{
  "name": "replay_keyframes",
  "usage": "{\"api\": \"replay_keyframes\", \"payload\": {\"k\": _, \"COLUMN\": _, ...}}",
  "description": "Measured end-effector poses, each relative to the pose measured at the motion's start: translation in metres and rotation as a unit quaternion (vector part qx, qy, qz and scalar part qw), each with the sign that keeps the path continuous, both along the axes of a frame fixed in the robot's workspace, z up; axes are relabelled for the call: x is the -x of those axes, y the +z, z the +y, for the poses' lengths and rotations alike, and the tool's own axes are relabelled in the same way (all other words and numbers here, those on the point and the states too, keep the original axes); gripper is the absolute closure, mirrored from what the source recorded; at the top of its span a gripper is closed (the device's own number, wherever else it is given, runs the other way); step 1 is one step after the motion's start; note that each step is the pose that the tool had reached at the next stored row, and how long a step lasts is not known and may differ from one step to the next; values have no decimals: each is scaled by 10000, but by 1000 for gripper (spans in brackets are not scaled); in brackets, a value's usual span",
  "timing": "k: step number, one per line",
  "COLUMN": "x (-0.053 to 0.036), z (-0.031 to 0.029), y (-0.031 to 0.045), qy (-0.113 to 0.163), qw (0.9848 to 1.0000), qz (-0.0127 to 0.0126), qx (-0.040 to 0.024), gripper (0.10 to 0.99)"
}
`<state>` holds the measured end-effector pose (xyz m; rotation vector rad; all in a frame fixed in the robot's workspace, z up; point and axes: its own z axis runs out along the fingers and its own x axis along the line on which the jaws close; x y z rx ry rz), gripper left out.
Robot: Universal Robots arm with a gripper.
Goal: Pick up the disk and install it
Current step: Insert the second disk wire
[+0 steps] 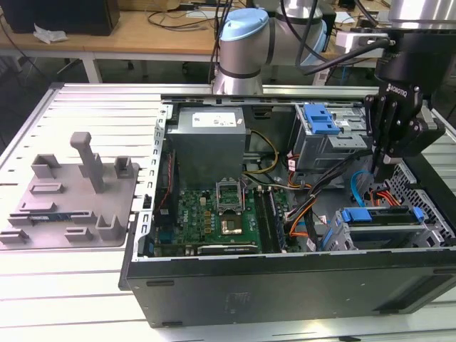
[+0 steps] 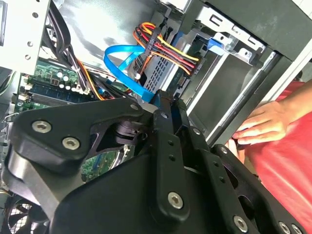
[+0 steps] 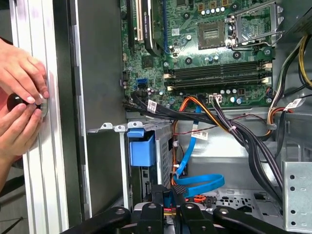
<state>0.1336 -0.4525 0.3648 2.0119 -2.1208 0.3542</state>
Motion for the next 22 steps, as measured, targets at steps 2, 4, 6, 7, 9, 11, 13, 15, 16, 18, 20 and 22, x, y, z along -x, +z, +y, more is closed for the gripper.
{"api": "replay_keyframes", "payload": {"k": 2, "x": 0, "z": 0, "y": -4, "qy": -2, "qw": 10000, "qz": 0, "qx": 0, "gripper": 871}}
{"api": "replay_keyframes", "payload": {"k": 4, "x": 0, "z": 0, "y": -6, "qy": -3, "qw": 10000, "qz": 0, "qx": 1, "gripper": 925}}
{"api": "replay_keyframes", "payload": {"k": 6, "x": 0, "z": 0, "y": -7, "qy": -3, "qw": 10000, "qz": 0, "qx": 0, "gripper": 925}}
{"api": "replay_keyframes", "payload": {"k": 7, "x": 0, "z": 0, "y": -8, "qy": -3, "qw": 10000, "qz": 0, "qx": 0, "gripper": 925}}
{"api": "replay_keyframes", "payload": {"k": 9, "x": 2, "z": 0, "y": -8, "qy": -3, "qw": 10000, "qz": 0, "qx": 0, "gripper": 925}}
{"api": "replay_keyframes", "payload": {"k": 11, "x": 2, "z": 0, "y": -8, "qy": -3, "qw": 10000, "qz": 0, "qx": 0, "gripper": 925}}
{"api": "replay_keyframes", "payload": {"k": 13, "x": 2, "z": -3, "y": -9, "qy": -3, "qw": 10000, "qz": 0, "qx": -5, "gripper": 925}}
{"api": "replay_keyframes", "payload": {"k": 15, "x": 2, "z": -49, "y": -8, "qy": -3, "qw": 10000, "qz": 0, "qx": -61, "gripper": 925}}
{"api": "replay_keyframes", "payload": {"k": 16, "x": 2, "z": -87, "y": -8, "qy": -4, "qw": 9999, "qz": 0, "qx": -101, "gripper": 925}}
{"api": "replay_keyframes", "payload": {"k": 18, "x": 2, "z": -121, "y": -8, "qy": -5, "qw": 9998, "qz": 0, "qx": -176, "gripper": 925}}
{"api": "replay_keyframes", "payload": {"k": 20, "x": 2, "z": -169, "y": -4, "qy": -5, "qw": 9996, "qz": 0, "qx": -286, "gripper": 925}}
{"api": "replay_keyframes", "payload": {"k": 22, "x": 1, "z": -199, "y": 3, "qy": -5, "qw": 9994, "qz": 0, "qx": -339, "gripper": 925}}
